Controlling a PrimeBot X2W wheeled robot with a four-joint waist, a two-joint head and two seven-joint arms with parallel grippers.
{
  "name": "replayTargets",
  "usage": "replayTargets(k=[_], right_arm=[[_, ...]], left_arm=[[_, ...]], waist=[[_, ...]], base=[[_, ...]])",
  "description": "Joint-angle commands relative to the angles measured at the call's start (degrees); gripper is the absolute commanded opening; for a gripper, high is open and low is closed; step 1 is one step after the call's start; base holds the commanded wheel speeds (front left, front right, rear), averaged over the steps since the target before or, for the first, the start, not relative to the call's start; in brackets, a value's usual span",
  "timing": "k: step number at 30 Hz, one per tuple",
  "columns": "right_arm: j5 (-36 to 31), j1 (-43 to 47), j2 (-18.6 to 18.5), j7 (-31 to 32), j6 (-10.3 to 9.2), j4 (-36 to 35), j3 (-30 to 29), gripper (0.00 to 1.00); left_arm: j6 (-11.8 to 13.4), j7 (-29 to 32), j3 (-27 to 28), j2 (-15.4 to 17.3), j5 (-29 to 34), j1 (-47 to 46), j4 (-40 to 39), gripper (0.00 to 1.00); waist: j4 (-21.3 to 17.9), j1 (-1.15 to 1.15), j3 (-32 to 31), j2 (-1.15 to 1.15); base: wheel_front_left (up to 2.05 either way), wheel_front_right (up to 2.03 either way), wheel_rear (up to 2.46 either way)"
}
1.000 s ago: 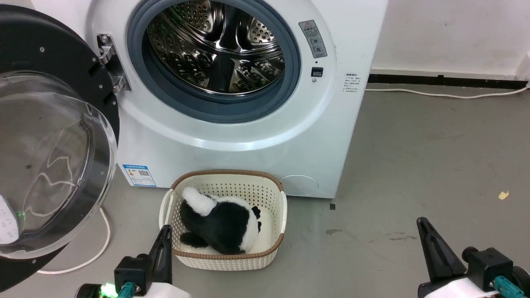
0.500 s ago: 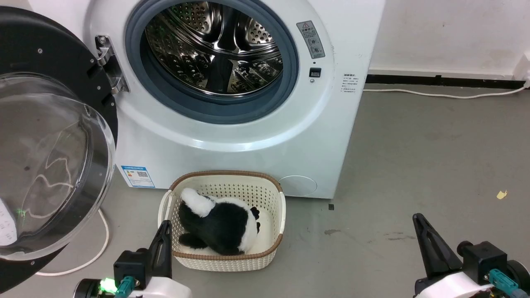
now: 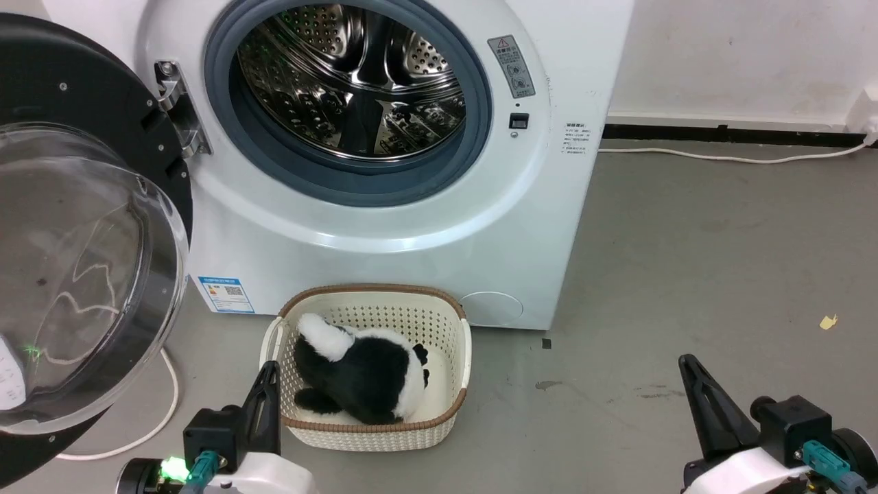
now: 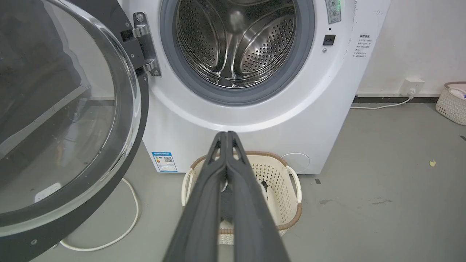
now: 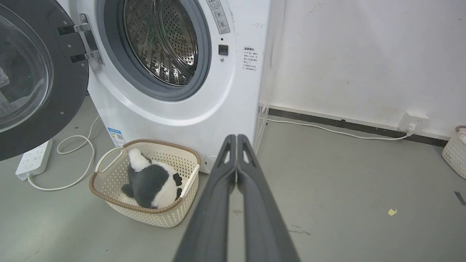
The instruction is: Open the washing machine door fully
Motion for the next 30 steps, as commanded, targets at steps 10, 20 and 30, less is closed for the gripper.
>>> replayTargets(k=[10,20,30], right_arm=[[-0.7,-1.6,0.2,1.3,0.04,-0.4,0.5,0.0],[-1.0,-2.0,0.2,2.4,0.04,-0.5,0.8,0.0],[-1.3,-2.4,0.2,3.6,0.04,-0.6,1.2,0.0]], left_arm=[[-0.4,1.5,0.5,-0.1,0.8,-1.3,-0.8,0.0],[-0.6,2.5,0.8,-0.2,1.1,-1.7,-1.4,0.0],[-0.7,3.7,1.2,-0.3,1.4,-2.0,-2.0,0.0]], waist=[[-0.2,0.0,-0.1,0.0],[-0.4,0.0,-0.2,0.0],[-0.6,0.0,-0.3,0.0]], base=[[0.0,0.0,0.0],[0.0,0.0,0.0],[0.0,0.0,0.0]])
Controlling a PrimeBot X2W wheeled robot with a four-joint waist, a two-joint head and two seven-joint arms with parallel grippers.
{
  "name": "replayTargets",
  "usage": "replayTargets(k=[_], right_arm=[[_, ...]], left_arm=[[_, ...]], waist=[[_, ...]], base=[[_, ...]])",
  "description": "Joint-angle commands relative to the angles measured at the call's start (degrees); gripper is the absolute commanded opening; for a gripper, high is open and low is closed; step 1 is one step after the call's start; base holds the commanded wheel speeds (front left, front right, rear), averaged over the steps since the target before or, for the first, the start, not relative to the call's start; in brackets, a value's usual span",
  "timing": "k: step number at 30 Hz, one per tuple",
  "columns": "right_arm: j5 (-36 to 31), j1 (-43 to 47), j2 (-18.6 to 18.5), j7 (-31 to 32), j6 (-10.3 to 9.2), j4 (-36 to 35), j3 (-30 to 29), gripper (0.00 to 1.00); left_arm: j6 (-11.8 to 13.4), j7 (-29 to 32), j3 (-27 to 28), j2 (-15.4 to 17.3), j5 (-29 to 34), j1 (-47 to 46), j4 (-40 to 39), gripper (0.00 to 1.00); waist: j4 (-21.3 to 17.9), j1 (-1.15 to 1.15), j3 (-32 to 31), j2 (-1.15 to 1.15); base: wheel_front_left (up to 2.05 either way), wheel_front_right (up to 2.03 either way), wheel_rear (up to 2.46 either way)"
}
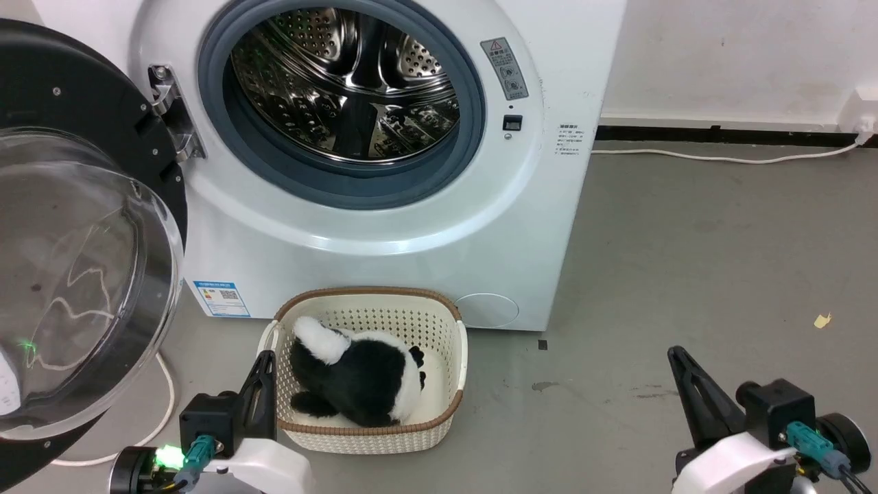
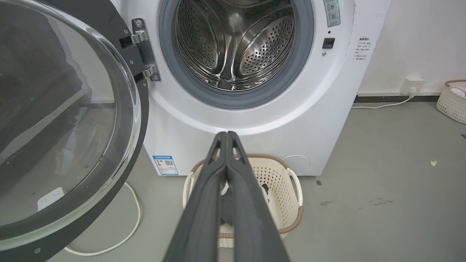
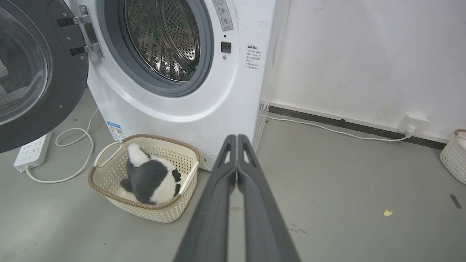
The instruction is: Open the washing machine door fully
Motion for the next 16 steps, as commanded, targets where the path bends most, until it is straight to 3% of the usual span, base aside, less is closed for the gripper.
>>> replayTargets(k=[1,16], right_arm=[[-0.3,-0.9,0.2,0.3,0.04,-0.2,0.2,0.0],[-0.5,-1.1,0.2,0.8,0.05,-0.3,0.3,0.0]], left_arm=[[-0.2,0.5,0.4,0.0,0.5,-1.0,-0.3,0.0],[-0.3,0.9,0.5,-0.1,0.6,-1.1,-0.6,0.0]], waist=[[0.0,0.0,0.0,0.0],[-0.1,0.0,0.0,0.0]], base=[[0.0,0.0,0.0],[0.0,0.0,0.0]])
